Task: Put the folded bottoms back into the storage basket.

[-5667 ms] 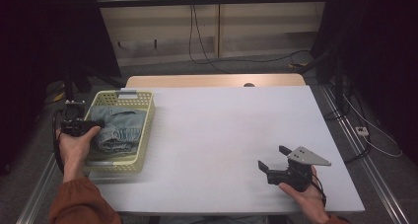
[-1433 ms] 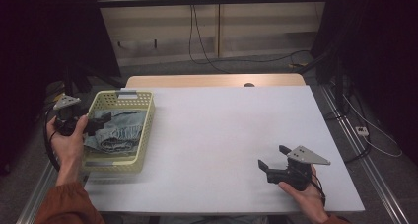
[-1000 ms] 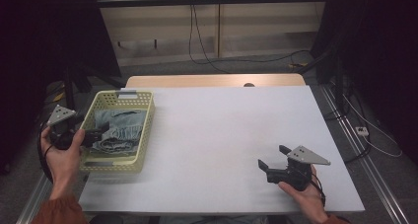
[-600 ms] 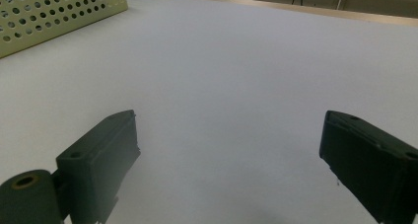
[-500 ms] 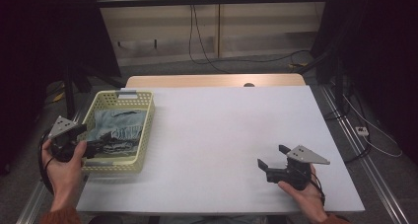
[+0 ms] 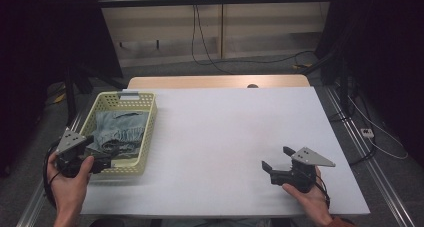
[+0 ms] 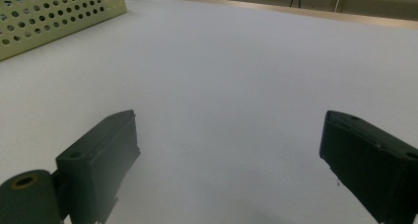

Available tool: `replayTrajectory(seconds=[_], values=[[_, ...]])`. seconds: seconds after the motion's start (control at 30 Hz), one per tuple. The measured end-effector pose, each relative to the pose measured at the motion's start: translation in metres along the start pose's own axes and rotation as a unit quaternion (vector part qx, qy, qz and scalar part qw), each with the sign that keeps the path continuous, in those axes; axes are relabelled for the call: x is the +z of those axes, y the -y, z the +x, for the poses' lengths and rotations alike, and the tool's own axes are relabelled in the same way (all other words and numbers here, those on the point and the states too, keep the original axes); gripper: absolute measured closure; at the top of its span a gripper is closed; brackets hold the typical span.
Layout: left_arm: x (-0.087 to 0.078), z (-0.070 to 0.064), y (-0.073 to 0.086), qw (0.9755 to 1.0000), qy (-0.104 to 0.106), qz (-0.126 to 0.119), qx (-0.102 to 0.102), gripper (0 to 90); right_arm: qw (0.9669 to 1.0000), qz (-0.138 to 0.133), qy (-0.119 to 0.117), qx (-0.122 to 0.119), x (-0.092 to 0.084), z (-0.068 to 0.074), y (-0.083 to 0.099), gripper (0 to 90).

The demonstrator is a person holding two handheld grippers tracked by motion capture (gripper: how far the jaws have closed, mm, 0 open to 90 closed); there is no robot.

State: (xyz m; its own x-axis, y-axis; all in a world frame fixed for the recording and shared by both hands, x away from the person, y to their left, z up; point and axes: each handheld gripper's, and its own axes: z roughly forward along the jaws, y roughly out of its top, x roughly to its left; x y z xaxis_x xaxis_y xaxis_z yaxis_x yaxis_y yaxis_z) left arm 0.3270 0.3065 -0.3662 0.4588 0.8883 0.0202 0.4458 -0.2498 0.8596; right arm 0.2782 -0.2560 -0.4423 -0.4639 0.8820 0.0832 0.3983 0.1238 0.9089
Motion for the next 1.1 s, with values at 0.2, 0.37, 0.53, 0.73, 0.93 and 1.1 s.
replayTrajectory(seconds=[0.2, 0.37, 0.53, 0.73, 0.93, 1.1], values=[[0.003, -0.012, -0.003, 0.9999, 0.012, -0.005, 0.008, 7.4, 1.0000, 0.001, -0.002, -0.002, 0.001, 0.001, 0.000, 7.7], [0.007, -0.023, -0.010, 0.9995, 0.025, -0.003, 0.020, 7.4, 1.0000, 0.000, -0.001, 0.000, 0.000, 0.001, 0.000, 7.7], [0.015, -0.035, -0.017, 0.9986, 0.033, 0.002, 0.041, 7.3, 1.0000, 0.000, -0.002, 0.000, 0.000, 0.000, 0.000, 7.7], [0.026, -0.048, -0.023, 0.9981, 0.047, 0.009, 0.039, 7.3, 1.0000, -0.002, -0.003, -0.001, 0.000, 0.000, 0.000, 7.6], [0.031, -0.061, -0.029, 0.9965, 0.066, 0.004, 0.051, 6.6, 1.0000, -0.002, -0.003, -0.001, 0.000, 0.001, -0.001, 7.6], [0.039, -0.067, -0.034, 0.9953, 0.079, -0.002, 0.057, 6.5, 1.0000, -0.002, -0.003, -0.001, 0.000, 0.000, 0.000, 7.6]])
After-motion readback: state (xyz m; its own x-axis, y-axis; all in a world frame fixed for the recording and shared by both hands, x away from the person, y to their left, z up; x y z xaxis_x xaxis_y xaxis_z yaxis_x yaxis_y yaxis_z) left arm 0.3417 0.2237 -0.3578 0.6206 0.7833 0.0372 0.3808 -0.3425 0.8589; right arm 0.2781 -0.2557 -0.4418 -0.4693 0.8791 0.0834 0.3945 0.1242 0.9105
